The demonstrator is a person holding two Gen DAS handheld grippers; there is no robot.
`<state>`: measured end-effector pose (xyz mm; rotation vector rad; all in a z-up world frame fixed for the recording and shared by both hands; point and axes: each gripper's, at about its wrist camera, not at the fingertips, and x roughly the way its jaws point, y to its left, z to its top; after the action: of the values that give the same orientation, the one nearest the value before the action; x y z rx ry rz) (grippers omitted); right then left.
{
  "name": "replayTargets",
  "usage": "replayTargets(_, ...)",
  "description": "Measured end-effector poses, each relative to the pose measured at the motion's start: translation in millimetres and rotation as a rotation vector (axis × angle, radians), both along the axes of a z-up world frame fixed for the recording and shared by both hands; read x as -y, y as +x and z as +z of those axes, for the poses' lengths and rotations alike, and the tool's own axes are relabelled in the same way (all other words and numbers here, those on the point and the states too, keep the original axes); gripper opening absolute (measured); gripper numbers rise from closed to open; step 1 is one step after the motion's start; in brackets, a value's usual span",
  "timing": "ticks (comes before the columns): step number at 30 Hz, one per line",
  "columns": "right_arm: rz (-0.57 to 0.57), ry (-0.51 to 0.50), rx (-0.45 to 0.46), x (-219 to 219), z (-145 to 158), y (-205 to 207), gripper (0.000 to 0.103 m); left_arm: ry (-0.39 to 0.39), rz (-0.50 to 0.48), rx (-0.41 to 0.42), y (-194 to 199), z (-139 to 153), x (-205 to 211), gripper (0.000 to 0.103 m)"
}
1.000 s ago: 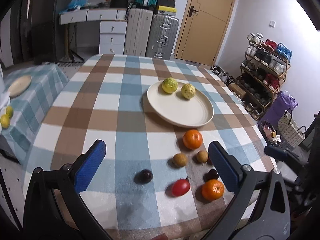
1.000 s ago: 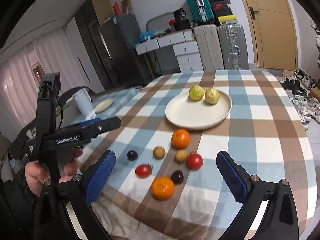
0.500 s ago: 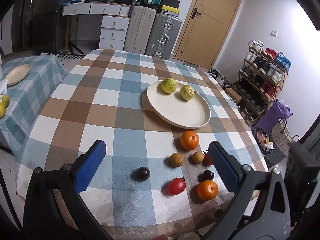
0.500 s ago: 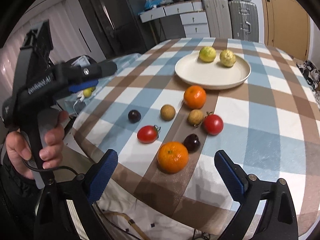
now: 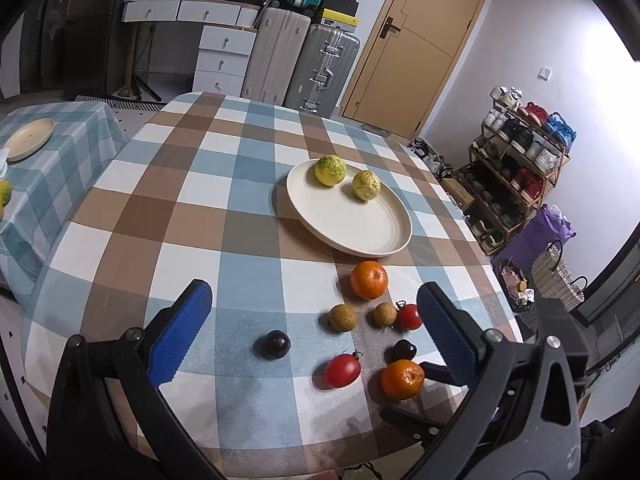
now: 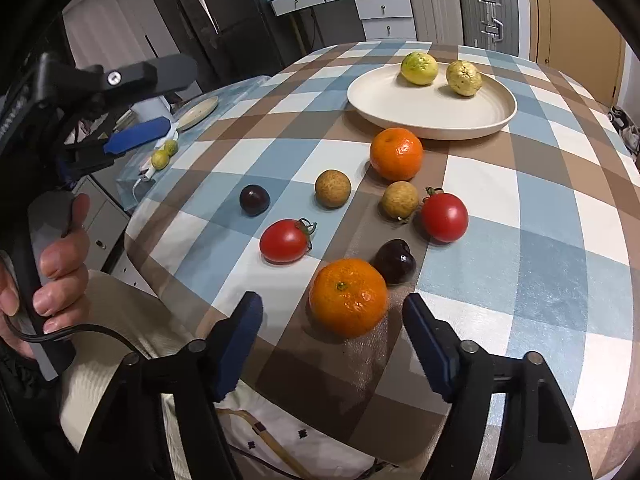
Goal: Organize fruits
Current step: 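Lower the right tool onto a tangerine, close and lift it, then grasp the second tangerine with the left tool while the right tool holds the first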
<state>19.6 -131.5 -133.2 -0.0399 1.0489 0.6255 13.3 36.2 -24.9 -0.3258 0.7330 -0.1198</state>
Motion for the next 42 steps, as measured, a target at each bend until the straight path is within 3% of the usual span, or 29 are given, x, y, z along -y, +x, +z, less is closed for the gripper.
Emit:
replayTargets(2, 0.002, -0.006, -0.005, -1.7, -1.6, 1.0, 0.061, -0.002, -0.001, 0.0, 0.0, 0.4, 0.0, 0.102)
replayTargets(11, -0.01, -0.033, 0.019, -1.8, -0.9, 2.7, 0.042, -0.007, -0.003, -0.004, -0.5, 1.5, 1.3, 0.102)
replayTargets(28, -0.012, 0.076, 0.043, 6.5, 18.0, -1.7, 0.04, -0.007, 0.017, -0.037, 4.0, -6.9, -2.7, 0.102)
replayTargets(36, -0.069, 0.165, 0.129, 26.6, 49.1, -3.0, 0.04, 0.0, -0.082, -0.08, 45.4, 2.6, 15.3, 0.102)
replayTargets(42, -0.144, 0.246, 0.156, 56.7, 66.6, 0.3, 0.04, -0.012, -0.176, -0.21, 90.1, -17.9, 47.8, 0.102)
